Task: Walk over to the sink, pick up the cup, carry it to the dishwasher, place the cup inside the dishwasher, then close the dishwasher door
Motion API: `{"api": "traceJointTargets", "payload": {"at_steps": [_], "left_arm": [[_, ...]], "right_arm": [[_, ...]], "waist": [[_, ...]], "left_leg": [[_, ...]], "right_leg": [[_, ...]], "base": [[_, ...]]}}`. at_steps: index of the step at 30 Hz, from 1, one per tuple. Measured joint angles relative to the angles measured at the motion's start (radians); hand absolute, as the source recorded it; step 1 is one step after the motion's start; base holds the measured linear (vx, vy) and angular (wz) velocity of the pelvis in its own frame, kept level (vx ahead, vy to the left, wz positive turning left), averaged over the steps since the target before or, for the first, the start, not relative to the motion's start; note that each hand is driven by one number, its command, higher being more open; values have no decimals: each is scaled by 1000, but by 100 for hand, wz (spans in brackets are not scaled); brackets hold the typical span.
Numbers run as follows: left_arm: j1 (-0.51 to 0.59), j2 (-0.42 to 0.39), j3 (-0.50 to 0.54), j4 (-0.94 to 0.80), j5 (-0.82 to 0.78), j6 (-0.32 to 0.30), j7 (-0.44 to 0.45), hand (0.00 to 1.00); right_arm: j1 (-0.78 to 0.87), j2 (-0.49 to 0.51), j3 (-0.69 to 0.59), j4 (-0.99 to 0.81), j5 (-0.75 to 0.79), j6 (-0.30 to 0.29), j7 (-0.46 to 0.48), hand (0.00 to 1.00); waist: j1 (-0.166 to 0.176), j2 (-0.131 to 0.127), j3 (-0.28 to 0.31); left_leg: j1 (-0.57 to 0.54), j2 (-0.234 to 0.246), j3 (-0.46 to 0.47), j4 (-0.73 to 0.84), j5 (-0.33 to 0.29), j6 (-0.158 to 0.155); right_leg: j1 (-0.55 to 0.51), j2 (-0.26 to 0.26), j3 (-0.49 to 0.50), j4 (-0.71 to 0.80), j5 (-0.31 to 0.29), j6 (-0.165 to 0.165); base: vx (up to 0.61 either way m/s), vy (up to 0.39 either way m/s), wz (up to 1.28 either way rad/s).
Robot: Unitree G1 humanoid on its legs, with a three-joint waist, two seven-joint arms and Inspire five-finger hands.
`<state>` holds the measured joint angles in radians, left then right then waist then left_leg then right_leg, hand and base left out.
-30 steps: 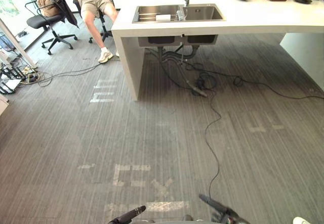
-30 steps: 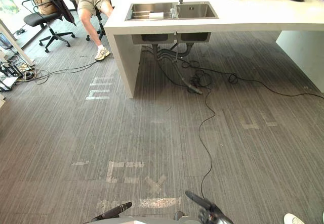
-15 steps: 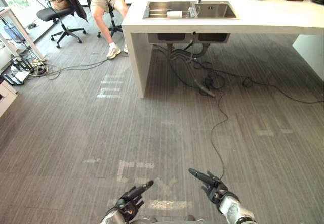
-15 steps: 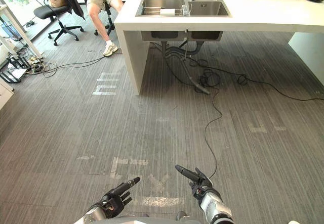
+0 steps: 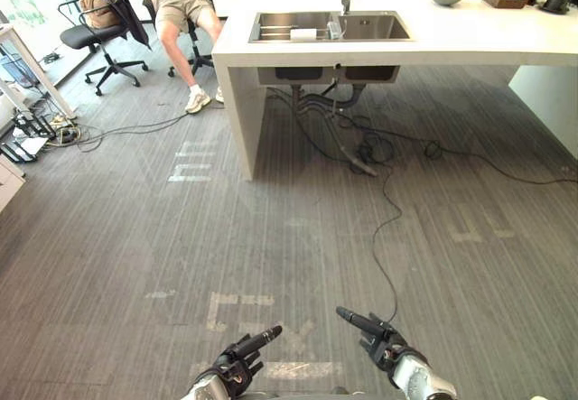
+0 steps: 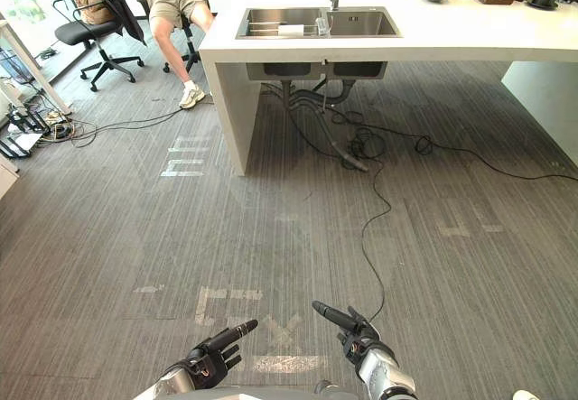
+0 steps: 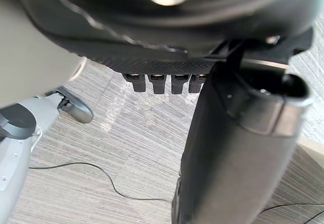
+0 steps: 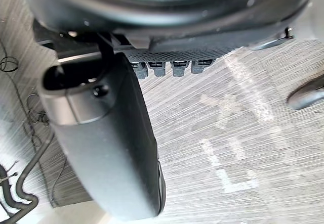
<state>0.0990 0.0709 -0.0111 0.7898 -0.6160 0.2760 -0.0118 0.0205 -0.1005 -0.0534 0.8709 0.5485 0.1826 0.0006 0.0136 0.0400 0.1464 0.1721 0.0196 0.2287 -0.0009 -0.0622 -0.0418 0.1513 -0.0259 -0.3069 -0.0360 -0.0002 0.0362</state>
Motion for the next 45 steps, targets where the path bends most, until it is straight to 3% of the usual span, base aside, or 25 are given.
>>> {"api": "traceJointTargets", "payload": {"at_steps": [5,11,13,14,15,19,20,21,23,25,27,29,30,31,32,33,35,36,38,40,41,42,43,44,45], "left_arm": [[-20,4,-18,39,48,-5,-27,100],[-28,6,-16,73,51,-21,-53,100],[-34,8,-17,77,51,-22,-60,100],[-37,17,-19,75,51,-21,-66,100],[-39,25,-21,73,51,-26,-69,100],[-49,45,-25,73,43,-51,-25,100],[-48,54,-24,65,28,-58,-12,100],[-44,68,-26,45,20,-61,1,100],[-42,86,-21,-9,16,-65,18,100],[-43,109,-16,-64,14,-67,29,100],[-41,120,-13,-111,3,-67,35,100],[-32,140,5,-161,-17,-68,33,100],[-32,140,7,-165,-20,-71,32,100],[-35,128,7,-164,-23,-71,26,100],[-34,105,7,-165,-23,-71,17,100],[-35,98,6,-164,-22,-70,12,100],[-40,72,5,-141,1,-75,4,100],[-42,65,3,-126,13,-81,4,100],[-40,29,3,-33,42,-129,10,100],[-43,16,-8,-12,63,-161,9,100],[-40,8,-27,-15,89,-203,17,100],[-36,5,-31,-24,90,-212,26,100],[-17,-1,-31,-76,89,-230,51,100],[-2,-3,-31,-129,87,-240,62,100],[14,-1,-30,-211,87,-242,78,100]], "right_arm": [[27,3,-30,50,-2,29,5,100],[26,-1,-57,101,-23,3,35,100],[20,-3,-57,102,-32,-14,41,100],[14,-3,-54,102,-32,-37,44,100],[6,-6,-48,102,-33,-49,44,100],[-28,-19,-33,99,-30,-76,43,100],[-35,-23,-17,91,-27,-80,41,100],[-39,-25,1,69,-19,-78,39,100],[-54,-24,25,15,-13,-74,34,100],[-62,-27,25,-46,17,-68,31,100],[-62,-29,25,-100,43,-53,20,100],[-55,-30,23,-135,47,-33,22,100],[-49,-31,21,-139,46,-31,23,100],[-42,-43,17,-136,46,-25,22,100],[-41,-60,13,-133,46,-14,22,100],[-41,-61,6,-131,46,-8,22,100],[-28,-56,-15,-117,46,3,30,100],[-22,-56,-21,-112,46,4,35,100],[5,-59,-36,-104,41,9,36,100],[10,-66,-54,-94,42,10,36,100],[29,-72,-71,-89,40,10,38,100],[39,-73,-78,-86,32,10,42,100],[45,-81,-82,-63,1,9,52,100],[42,-85,-89,-33,-12,8,60,100],[41,-87,-98,6,-24,1,70,100]], "waist": [[1,-4,-4],[1,-9,-6],[2,-14,-3],[2,-25,2],[3,-31,7],[5,-54,26],[2,-66,42],[0,-69,49],[3,-81,67],[-1,-84,84],[0,-78,94],[1,-110,98],[0,-119,97],[-2,-104,102],[-4,-71,106],[-5,-60,106],[-7,-55,101],[-8,-54,100],[-31,-32,63],[-46,-14,51],[-50,0,51],[-49,8,52],[-47,26,65],[-40,37,75],[-21,34,91]], "left_leg": [[-1,-5,-1,-30,19,30],[-2,-8,0,-37,20,35],[-4,-9,6,-27,12,46],[-5,-22,6,-1,-5,59],[-8,-32,7,23,-20,67],[1,-67,2,86,-85,95],[39,-77,-13,77,-82,108],[59,-75,-29,78,-86,115],[64,-62,-42,83,-93,112],[70,-36,-55,99,-104,98],[80,-14,-62,117,-124,68],[117,-23,-73,127,-165,28],[125,-25,-79,140,-184,18],[136,-10,-85,168,-221,0],[135,19,-83,195,-253,-14],[134,30,-83,204,-266,-22],[134,62,-91,229,-327,-25],[132,66,-94,244,-346,-26],[125,93,-102,291,-412,24],[30,130,-100,488,-393,13],[-100,186,-86,777,-288,-10],[-142,212,-86,881,-228,-5],[-219,249,-87,1084,-192,10],[-281,248,-88,1199,-214,31],[-350,203,-83,1227,-234,31]], "right_leg": [[-8,3,-5,-15,9,-14],[-19,0,-6,1,2,-13],[-73,-24,-4,126,-63,-8],[-129,-65,-3,279,-134,10],[-167,-95,-3,378,-167,24],[-279,-198,2,695,-189,26],[-294,-227,6,788,-174,48],[-313,-231,7,799,-214,50],[-345,-213,20,705,-218,46],[-374,-177,35,586,-201,44],[-391,-148,38,445,-129,44],[-372,-150,38,262,4,50],[-363,-158,39,265,86,46],[-363,-157,25,312,126,-27],[-377,-137,16,368,76,-51],[-388,-132,12,402,51,-65],[-452,-139,6,572,-74,-82],[-469,-144,4,618,-108,-84],[-513,-147,-9,752,-241,-91],[-512,-141,-34,777,-296,-97],[-471,-131,-53,774,-332,-118],[-440,-123,-61,764,-354,-129],[-362,-92,-70,731,-386,-154],[-296,-69,-72,692,-398,-166],[-206,-60,-70,625,-401,-170]], "base": [[-18,-4,2],[0,2,-1],[-6,37,-1],[-7,59,2],[-13,62,1],[-14,64,2],[80,42,33],[87,18,32],[114,-19,26],[176,-66,22],[222,-107,12],[312,-196,13],[388,-271,20],[346,-247,15],[277,-200,8],[236,-171,3],[242,-200,6],[222,-177,8],[383,-166,21],[474,-151,33],[388,-148,29],[503,-174,27],[505,-135,9],[586,-108,-6],[464,-48,-16]]}}
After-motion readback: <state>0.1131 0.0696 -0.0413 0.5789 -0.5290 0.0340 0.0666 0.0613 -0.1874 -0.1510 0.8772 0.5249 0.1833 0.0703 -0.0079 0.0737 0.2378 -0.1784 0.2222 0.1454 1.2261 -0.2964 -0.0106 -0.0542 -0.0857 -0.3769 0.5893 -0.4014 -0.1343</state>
